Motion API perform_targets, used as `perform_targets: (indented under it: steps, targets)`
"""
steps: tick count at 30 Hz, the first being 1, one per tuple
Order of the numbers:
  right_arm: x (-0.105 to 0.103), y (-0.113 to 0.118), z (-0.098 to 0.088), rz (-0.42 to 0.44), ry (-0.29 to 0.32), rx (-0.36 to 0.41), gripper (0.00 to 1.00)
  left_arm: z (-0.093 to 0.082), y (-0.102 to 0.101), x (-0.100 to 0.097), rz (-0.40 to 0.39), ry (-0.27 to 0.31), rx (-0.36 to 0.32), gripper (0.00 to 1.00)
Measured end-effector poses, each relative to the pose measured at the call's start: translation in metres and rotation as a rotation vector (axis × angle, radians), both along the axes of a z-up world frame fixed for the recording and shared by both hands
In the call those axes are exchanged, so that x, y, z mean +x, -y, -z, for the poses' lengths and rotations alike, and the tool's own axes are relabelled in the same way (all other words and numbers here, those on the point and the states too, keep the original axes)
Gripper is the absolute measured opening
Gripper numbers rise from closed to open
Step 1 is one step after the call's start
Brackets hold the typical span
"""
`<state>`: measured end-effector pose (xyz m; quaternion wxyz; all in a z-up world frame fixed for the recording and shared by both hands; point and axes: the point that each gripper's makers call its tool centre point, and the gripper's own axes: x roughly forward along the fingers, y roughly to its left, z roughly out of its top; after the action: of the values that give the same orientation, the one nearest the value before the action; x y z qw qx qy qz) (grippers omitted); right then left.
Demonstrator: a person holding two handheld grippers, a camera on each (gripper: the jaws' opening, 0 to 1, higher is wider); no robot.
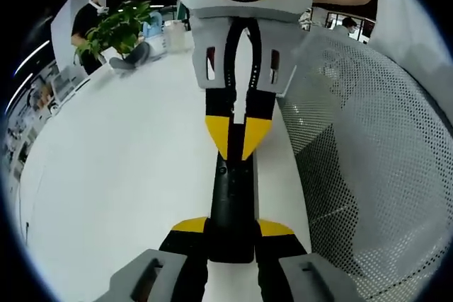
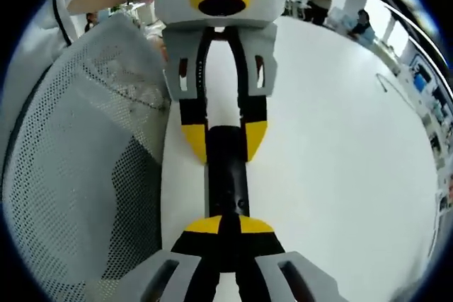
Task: Press the specified remote control buttons in sequence, fully releasing each button before pressing the next.
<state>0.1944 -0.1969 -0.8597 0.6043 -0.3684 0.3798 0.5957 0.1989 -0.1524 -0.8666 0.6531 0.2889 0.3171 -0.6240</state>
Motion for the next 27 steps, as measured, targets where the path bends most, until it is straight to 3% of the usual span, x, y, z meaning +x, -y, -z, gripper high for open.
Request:
perform_targets:
  steps: [4,5,7,15,19,27]
  targets:
    - [0.0007,-0.0004,-0.0023,0.050,-0.011,0.093,0.03,-0.0004,-0.0003,0.0002,-0.022,0.003,-0.041,0.24]
    - [0.0012,-0.0007,-0.0028,0.007,0.024,0.106,0.03,-0.0007,-0.0003,0.0005,-0.027,0.001,-0.051,0.24]
    - [-0.0004,-0.0009,-0.0029,-0.034,0.073,0.110,0.03,-0.0010,-0.0002,0.0003,-0.026,0.003,-0.064,0.24]
    - [-0.0031,-0.0033,-0.0039,-0.047,0.102,0.107,0.00,-0.0021,-0.0008,-0.0009,-0.073,0.012,-0.172,0.25]
    - [-0.0001,-0.0042,-0.0040,-0.042,0.121,0.101,0.00,-0.0027,0.0002,-0.0007,-0.069,0.016,-0.173,0.25]
    - [-0.0007,-0.0057,-0.0051,0.019,0.067,0.108,0.00,-0.0036,-0.0001,-0.0006,-0.066,0.020,-0.191,0.25]
